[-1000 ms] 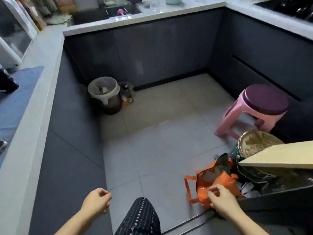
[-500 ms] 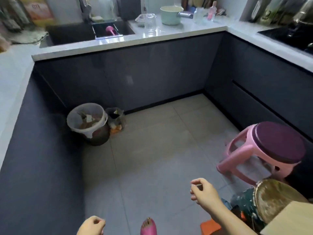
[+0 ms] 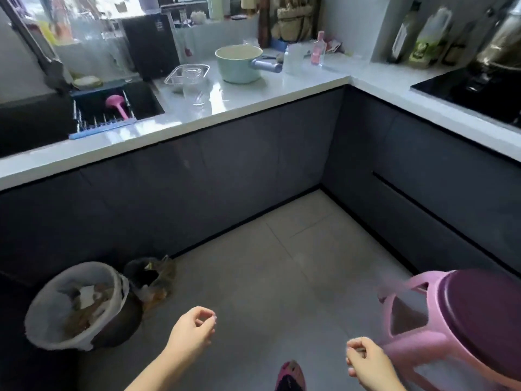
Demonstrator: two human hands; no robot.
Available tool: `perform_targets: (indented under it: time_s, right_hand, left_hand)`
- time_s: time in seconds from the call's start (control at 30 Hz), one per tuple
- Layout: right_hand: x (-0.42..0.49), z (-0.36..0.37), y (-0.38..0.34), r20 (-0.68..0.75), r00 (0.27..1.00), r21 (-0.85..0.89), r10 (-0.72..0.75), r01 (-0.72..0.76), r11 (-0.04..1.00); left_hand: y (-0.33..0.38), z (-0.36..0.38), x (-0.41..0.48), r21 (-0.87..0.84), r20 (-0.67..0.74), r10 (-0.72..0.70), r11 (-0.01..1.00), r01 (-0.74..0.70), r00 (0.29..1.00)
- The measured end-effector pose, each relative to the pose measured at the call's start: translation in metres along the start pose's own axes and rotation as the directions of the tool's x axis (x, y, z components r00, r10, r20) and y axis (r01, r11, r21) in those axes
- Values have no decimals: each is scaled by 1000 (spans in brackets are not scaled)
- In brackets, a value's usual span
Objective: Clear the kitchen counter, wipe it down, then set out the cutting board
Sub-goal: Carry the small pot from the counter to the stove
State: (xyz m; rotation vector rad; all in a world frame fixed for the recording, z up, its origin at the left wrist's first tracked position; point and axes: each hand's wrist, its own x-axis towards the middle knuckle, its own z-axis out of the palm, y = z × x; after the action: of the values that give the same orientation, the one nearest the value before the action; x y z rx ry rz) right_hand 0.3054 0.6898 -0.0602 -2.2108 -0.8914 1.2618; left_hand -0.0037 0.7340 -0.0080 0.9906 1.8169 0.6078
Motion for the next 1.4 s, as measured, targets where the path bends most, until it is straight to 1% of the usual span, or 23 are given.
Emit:
perform_targets:
  time_s: [0.07, 0.2, 0.37, 0.47, 0.63, 0.7, 0.8, 0.93, 1.0, 1.1, 1.2, 1.3, 1.4]
  right_hand:
    - [36, -10, -40, -22, 1000, 38, -5, 6, 999]
    - [105, -27, -141, -14, 993, 31, -121, 122, 992]
    - [172, -28, -277, 20, 950, 57, -313, 311, 949]
    - [212, -21, -349, 29, 919, 53, -392, 391, 919]
    - [260, -18, -456, 38, 895, 58, -445, 443, 895]
    - [281, -24, -493, 16, 879, 45, -477, 476, 878]
    - [313, -37, -542, -7, 849, 37, -528, 528, 849]
    - [365, -49, -604, 6, 818, 63, -575, 574, 817]
    - [393, -49, -631, 60, 813, 81, -579, 574, 815]
    - [429, -41, -666, 222, 800, 56, -558, 561, 826]
    - [448, -27, -702, 416, 791, 89, -449, 457, 885]
    - [453, -8, -732, 606, 735, 108, -305, 304, 947]
    - [450, 10, -744, 727, 642, 95, -243, 256, 962]
  left_hand:
    - [34, 2, 31, 48, 0, 7, 999, -7, 1000]
    - [108, 3, 98, 67, -44, 76, 995, -73, 996]
    - [196, -7, 186, -40, -113, 132, 990, -137, 985]
    - [252, -11, 245, -107, -134, 186, 974, -201, 973]
    - [341, -20, 327, -176, -76, 241, 952, -251, 968]
    - [373, -25, 358, -199, -95, 250, 944, -265, 963]
    - [413, -24, 397, -301, -125, 234, 917, -261, 964]
    - [461, -9, 439, -342, -141, 233, 900, -268, 962]
    - [479, 3, 459, -345, -178, 228, 897, -278, 957]
    - [503, 18, 483, -343, -271, 198, 895, -286, 942]
    - [527, 27, 502, -352, -319, 146, 899, -260, 936]
    - [549, 27, 523, -411, -306, 91, 885, -218, 948]
    - [563, 26, 545, -472, -233, 58, 866, -165, 971]
